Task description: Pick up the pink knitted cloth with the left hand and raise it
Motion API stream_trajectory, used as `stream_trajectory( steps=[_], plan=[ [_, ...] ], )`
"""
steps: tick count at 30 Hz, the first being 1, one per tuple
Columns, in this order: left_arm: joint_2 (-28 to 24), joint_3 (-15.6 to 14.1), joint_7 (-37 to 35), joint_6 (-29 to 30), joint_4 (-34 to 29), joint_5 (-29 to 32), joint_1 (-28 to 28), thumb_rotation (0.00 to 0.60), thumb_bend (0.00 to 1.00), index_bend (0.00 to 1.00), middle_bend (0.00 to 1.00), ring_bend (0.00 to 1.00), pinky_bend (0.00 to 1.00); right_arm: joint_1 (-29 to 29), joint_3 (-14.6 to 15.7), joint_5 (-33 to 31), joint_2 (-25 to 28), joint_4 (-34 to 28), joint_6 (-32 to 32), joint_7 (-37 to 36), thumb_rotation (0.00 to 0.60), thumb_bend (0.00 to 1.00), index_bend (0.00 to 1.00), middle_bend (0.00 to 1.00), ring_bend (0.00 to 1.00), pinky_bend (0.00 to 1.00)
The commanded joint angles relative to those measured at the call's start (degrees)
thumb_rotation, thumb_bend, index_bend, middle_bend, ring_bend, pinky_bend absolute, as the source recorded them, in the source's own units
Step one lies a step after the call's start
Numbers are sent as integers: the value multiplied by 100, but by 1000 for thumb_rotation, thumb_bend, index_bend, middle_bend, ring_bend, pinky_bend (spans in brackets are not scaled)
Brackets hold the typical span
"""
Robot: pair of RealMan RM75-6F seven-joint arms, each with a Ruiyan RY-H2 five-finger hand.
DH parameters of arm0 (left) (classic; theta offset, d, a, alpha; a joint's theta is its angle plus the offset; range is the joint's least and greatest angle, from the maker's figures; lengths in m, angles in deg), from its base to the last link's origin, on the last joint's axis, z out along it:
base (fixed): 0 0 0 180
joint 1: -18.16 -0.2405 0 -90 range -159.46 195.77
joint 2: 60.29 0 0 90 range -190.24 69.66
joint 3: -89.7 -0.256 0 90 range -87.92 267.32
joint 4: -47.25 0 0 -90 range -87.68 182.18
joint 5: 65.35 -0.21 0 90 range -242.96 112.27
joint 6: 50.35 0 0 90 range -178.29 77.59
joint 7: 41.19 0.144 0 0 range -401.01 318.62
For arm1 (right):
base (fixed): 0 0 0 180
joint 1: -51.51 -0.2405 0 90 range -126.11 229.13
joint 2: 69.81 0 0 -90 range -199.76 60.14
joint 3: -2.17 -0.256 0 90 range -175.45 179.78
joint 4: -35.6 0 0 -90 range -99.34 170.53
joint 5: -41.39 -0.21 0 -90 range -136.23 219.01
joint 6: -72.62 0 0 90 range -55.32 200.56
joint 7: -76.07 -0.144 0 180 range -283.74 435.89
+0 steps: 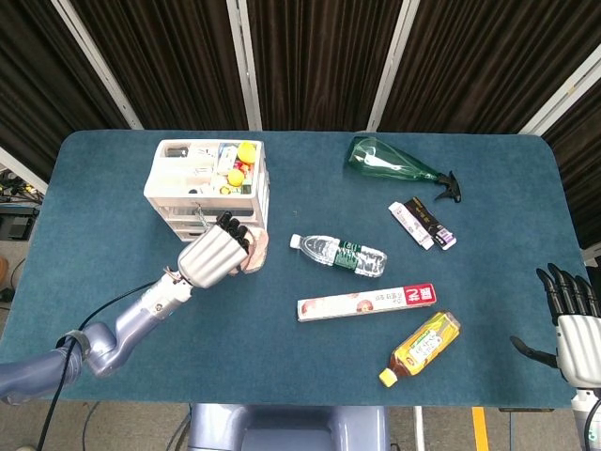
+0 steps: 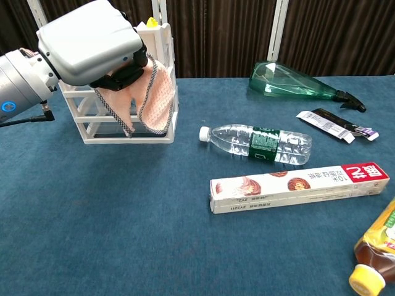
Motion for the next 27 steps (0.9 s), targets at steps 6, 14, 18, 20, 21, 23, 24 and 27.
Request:
stream_trajectory(
  steps=[6, 14, 18, 20, 21, 23, 24, 27],
  plan=[
    [19, -23, -11, -19, 96, 58, -5, 600, 577, 906, 695, 627, 536, -1, 1, 8, -1, 1, -3, 2, 600, 0, 0, 0, 0, 0],
    [146, -113, -24, -38, 249, 72, -23, 600, 566, 904, 691, 625, 531, 1, 3, 12, 0, -1, -7, 4, 600, 0, 0, 0, 0, 0],
    [217, -228, -61, -28, 361, 10, -48, 600, 381, 775, 535, 498, 427, 5, -1, 1, 4, -4, -10, -6, 600, 0, 0, 0, 0, 0],
    [211, -320, -27, -52, 430, -38, -72, 600, 174, 501, 280, 237, 256, 7, -2, -1, 7, -4, -12, -9, 600, 0, 0, 0, 0, 0],
    [185, -369, 13, -102, 435, -46, -84, 600, 83, 344, 141, 102, 175, 7, -2, 2, 7, -3, -15, -9, 600, 0, 0, 0, 0, 0],
    [82, -475, 120, -238, 358, -57, -108, 600, 6, 177, 8, 2, 90, 8, -5, 5, 4, 3, -23, -6, 600, 0, 0, 0, 0, 0],
    [16, -536, 155, -284, 287, -82, -122, 600, 1, 158, 1, 0, 78, 8, -6, 6, 3, 2, -24, -7, 600, 0, 0, 0, 0, 0],
    [-161, -688, 155, -278, 51, -159, -203, 600, 0, 145, 0, 0, 52, 6, -7, 3, 2, 0, -20, -6, 600, 0, 0, 0, 0, 0]
  ],
)
